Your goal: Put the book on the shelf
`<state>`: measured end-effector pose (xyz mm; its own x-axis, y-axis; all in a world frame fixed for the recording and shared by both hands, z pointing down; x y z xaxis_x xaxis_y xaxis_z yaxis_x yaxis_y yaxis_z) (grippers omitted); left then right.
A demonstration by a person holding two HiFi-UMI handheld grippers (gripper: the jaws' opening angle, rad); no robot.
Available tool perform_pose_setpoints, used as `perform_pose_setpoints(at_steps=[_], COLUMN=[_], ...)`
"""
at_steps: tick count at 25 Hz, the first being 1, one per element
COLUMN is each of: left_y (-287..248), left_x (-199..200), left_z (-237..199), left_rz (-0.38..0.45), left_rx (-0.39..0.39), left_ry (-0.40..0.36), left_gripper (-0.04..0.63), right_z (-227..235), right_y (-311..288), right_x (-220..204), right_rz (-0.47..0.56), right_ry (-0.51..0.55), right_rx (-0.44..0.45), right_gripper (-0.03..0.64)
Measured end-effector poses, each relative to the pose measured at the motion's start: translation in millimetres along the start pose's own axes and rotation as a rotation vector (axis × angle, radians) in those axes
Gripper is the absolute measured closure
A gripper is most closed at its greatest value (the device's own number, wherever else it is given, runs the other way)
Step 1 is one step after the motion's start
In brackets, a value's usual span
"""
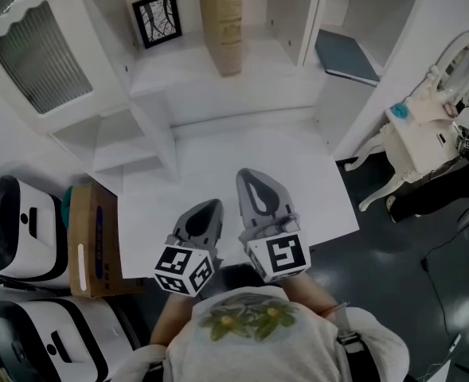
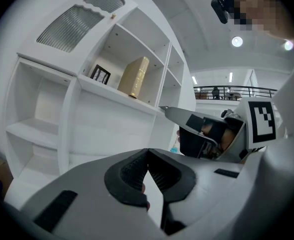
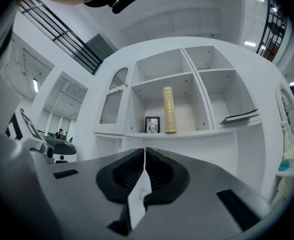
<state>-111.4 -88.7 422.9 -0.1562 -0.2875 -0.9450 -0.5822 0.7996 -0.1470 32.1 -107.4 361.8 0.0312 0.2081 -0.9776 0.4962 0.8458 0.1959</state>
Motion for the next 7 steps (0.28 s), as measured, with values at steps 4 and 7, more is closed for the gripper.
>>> perform_pose_setpoints(at_steps=[4,7], left_y=[6.1,10.6], left_x=[-6.7,-10.7], left_z=[8.2,15.3], left_rz=[-0.006,-0.01], left_rx=[-0.011,-0.021], left_ry=[0.007,0.007], left_gripper=[0.568,0.568], right_z=[-5.7,-9.2], right_y=[13.4,23.7], right_x=[-0.9,-1.7], right_rz=[-0.014,-0.025], right_ry=[0.008,0.009], right_rx=[0.0,-0.002], right_gripper=[0.58,0.58])
Point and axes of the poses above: the fingertips, and each gripper's own axes: y backward along the fingers, z to its right, x out of its top, the point moved 9 cm from there along y, backward along the fingers, and after that the axes turned 2 degrees about y, right-handed, at the moved point
